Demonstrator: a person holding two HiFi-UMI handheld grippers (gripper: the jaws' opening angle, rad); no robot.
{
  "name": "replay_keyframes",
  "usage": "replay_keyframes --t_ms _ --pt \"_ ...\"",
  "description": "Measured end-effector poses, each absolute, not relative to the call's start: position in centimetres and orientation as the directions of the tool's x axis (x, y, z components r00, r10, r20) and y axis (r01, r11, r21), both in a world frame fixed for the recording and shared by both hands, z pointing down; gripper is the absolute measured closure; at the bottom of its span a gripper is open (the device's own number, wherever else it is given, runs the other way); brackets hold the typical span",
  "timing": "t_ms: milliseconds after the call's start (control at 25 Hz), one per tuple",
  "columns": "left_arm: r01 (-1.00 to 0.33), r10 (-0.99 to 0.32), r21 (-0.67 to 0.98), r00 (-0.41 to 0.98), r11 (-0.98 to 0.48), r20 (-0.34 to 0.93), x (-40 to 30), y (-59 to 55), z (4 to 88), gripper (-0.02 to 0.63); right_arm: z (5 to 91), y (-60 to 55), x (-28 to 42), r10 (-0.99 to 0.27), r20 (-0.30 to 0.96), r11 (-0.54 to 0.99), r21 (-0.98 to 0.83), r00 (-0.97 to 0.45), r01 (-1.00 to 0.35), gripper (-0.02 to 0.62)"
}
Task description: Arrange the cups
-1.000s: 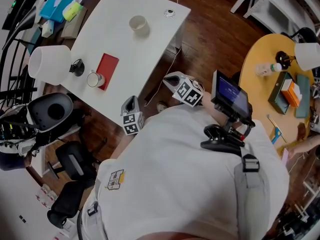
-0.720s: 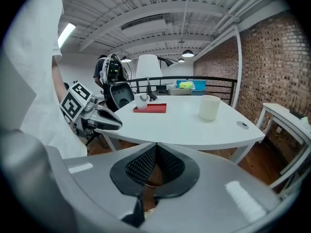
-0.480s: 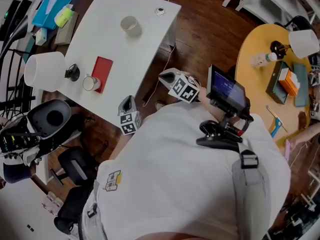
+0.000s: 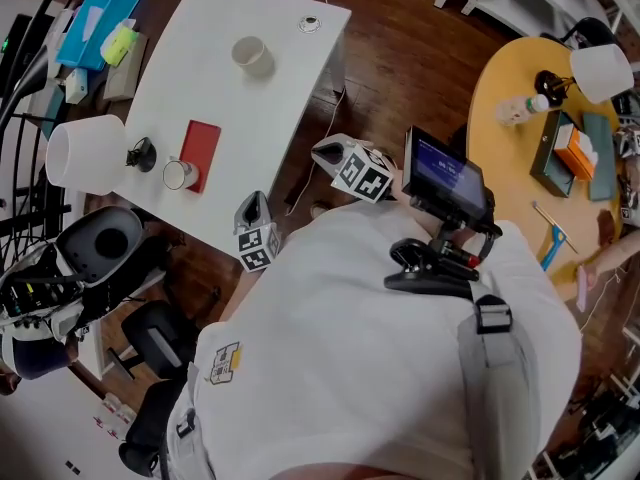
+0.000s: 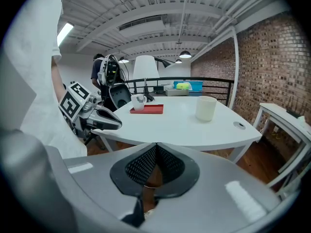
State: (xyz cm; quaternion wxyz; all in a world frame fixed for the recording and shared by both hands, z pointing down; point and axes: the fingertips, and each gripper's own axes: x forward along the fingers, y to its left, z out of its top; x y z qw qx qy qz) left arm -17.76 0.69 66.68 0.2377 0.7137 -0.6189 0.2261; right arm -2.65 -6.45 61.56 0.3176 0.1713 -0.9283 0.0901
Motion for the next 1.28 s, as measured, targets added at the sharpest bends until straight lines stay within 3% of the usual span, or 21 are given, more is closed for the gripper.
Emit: replay_keyframes --t_ms 760,1280 --pt "-0.986 -0.773 0.055 0.158 -0.158 0.614 -17.2 -0.7 66.7 0.606 61.5 -7.2 -2.2 -0.297 0.615 0.906 -0.059 -0.730 -0.418 0.594" --pt "-0.963 -0.763 0.069 0.249 -0.261 0.597 -20.0 -0.5 67.1 0.606 61.1 -7.2 -4.2 -0.391 0.621 0.857 -0.024 -0.680 -0.515 0.594"
